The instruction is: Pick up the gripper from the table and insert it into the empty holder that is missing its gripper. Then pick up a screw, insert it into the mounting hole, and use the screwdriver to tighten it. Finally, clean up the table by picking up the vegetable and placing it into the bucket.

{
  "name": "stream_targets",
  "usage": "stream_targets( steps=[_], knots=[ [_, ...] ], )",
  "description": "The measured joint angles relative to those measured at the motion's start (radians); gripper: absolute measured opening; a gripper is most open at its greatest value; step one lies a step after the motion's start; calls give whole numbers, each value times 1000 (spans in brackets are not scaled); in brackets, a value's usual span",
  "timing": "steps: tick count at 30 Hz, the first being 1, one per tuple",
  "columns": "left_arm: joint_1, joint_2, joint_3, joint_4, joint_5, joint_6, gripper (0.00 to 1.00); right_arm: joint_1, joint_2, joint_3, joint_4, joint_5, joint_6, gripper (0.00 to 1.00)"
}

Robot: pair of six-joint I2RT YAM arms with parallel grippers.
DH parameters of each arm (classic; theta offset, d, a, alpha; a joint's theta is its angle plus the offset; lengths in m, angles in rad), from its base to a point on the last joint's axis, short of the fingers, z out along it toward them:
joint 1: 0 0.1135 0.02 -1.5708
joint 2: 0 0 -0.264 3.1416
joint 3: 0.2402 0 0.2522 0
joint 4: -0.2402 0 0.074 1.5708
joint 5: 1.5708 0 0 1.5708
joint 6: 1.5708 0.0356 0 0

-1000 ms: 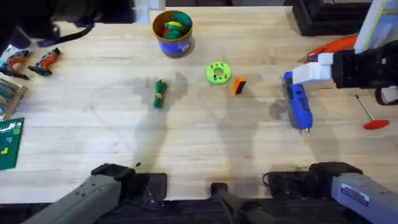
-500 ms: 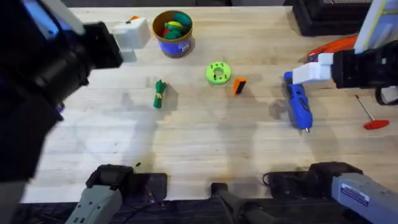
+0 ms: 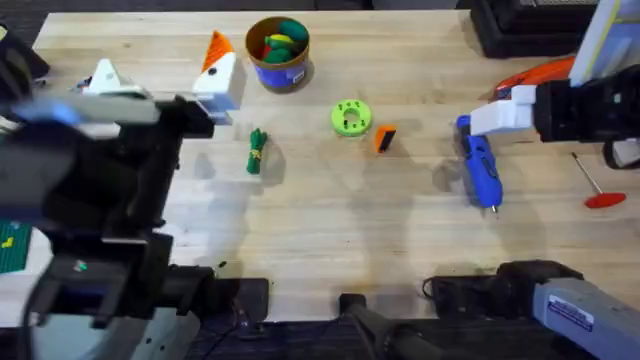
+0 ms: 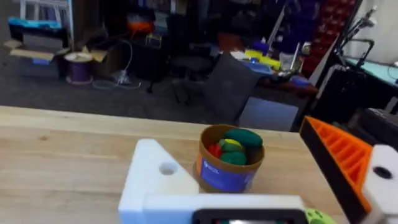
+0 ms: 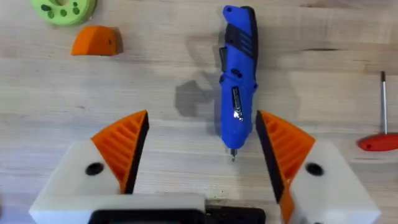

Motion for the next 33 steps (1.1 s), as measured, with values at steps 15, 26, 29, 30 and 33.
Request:
stream_targets(
  steps=[15, 26, 29, 30, 33],
  knots=[
    [31, -267, -291, 223, 21, -10, 986, 0, 0, 0, 0, 0, 0, 992],
    [41, -432, -294, 53, 21, -10, 985, 0, 0, 0, 0, 0, 0, 991],
    [41, -469, -294, 5, 24, -10, 985, 0, 0, 0, 0, 0, 0, 990],
    [41, -475, -294, -4, 27, -10, 985, 0, 0, 0, 0, 0, 0, 990],
    [41, -479, -294, -31, 36, -10, 985, 0, 0, 0, 0, 0, 0, 991]
  ],
)
